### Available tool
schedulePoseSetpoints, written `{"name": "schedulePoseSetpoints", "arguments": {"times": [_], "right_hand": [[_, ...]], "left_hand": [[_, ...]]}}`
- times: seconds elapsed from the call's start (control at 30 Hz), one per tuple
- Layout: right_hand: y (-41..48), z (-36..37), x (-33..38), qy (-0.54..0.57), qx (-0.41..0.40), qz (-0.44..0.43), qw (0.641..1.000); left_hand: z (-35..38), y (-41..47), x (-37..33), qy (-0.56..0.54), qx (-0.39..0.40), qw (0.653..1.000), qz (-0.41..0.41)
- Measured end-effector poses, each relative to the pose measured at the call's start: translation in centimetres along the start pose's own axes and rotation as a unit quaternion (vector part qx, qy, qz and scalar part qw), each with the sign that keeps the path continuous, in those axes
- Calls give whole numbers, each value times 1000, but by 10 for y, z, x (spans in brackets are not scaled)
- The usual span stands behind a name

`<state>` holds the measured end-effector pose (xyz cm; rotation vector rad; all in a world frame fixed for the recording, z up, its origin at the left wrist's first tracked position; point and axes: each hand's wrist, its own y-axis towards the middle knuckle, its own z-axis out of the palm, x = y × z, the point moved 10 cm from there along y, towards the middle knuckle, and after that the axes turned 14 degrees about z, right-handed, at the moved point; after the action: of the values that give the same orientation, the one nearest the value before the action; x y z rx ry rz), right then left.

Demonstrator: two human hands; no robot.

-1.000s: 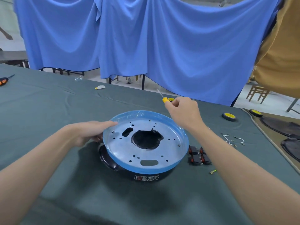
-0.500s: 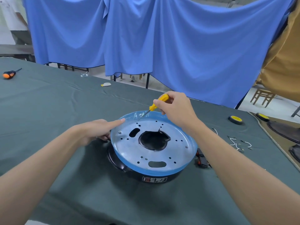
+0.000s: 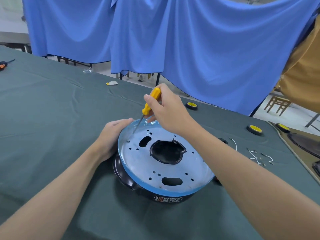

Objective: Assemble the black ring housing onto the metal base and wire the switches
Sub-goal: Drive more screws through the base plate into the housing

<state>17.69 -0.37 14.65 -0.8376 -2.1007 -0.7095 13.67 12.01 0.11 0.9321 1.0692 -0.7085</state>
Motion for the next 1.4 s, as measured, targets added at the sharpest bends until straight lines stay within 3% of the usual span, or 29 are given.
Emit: {"name": "schedulePoseSetpoints", "arguments": {"times": [0.13,1.07,1.23,1.4], "right_hand": [[6,5,6,2,10,-4,1000],[5,28,13,-87,82,-22,993],[7,36,30,-184,102,-65,976],[14,43,50,-400,59,-115,907]], "left_hand": [[5,-2,-4,-22,23,999,7],[-3,-1,-2,1,-19,999,34],[-4,1,2,-1,-26,999,37],[-5,2,3,4,-37,999,35]]}}
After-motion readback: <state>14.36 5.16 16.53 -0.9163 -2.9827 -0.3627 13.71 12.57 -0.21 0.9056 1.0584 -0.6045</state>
